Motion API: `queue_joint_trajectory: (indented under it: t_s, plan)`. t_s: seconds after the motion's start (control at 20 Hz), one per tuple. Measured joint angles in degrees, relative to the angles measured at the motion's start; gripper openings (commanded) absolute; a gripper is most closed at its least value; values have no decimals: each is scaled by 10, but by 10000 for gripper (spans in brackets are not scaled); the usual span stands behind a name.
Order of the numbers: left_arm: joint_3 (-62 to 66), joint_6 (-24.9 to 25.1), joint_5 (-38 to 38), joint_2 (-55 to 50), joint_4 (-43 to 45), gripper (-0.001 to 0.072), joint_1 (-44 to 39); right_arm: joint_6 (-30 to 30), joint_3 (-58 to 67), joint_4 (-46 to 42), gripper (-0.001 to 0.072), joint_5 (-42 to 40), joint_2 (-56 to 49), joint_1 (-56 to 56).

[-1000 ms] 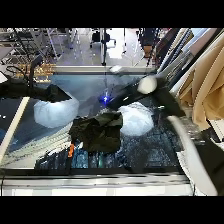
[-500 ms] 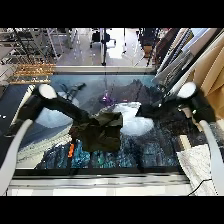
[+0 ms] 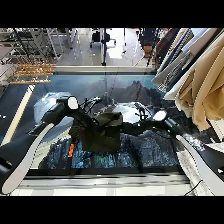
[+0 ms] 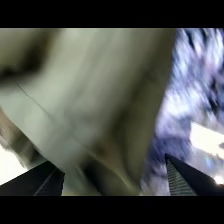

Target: Fold the clothes and pants, and hang the long-sleeved shirts on hangers.

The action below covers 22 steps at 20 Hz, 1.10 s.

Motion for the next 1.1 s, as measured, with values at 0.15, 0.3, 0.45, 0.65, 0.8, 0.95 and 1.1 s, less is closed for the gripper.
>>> queue_joint_trajectory:
  t_s: [0.15, 0.3, 0.45, 0.65, 0.8, 0.95, 1.1]
  plan:
    - [0, -1, -1, 27, 4, 13, 22, -16, 24, 36, 495, -35, -3, 10]
    - [0, -2, -2, 57, 4, 13, 39, -26, 46, 61, 146, -94, -21, 32]
    - [0, -2, -2, 71, 2, 12, 45, -49, 115, 84, 17, -131, -81, 79]
    - [-1, -2, -2, 77, -6, 12, 46, -31, 271, 71, 26, -152, -202, 135]
    - [-1, -2, -2, 78, -9, 13, 46, 37, 357, 30, 532, -137, -284, 146]
    - [-1, -2, 2, 69, -17, 13, 46, 70, 410, 21, 541, -80, -320, 137]
    - [-1, -2, 4, 51, -30, 13, 46, 68, 450, -6, 541, -12, -293, 109]
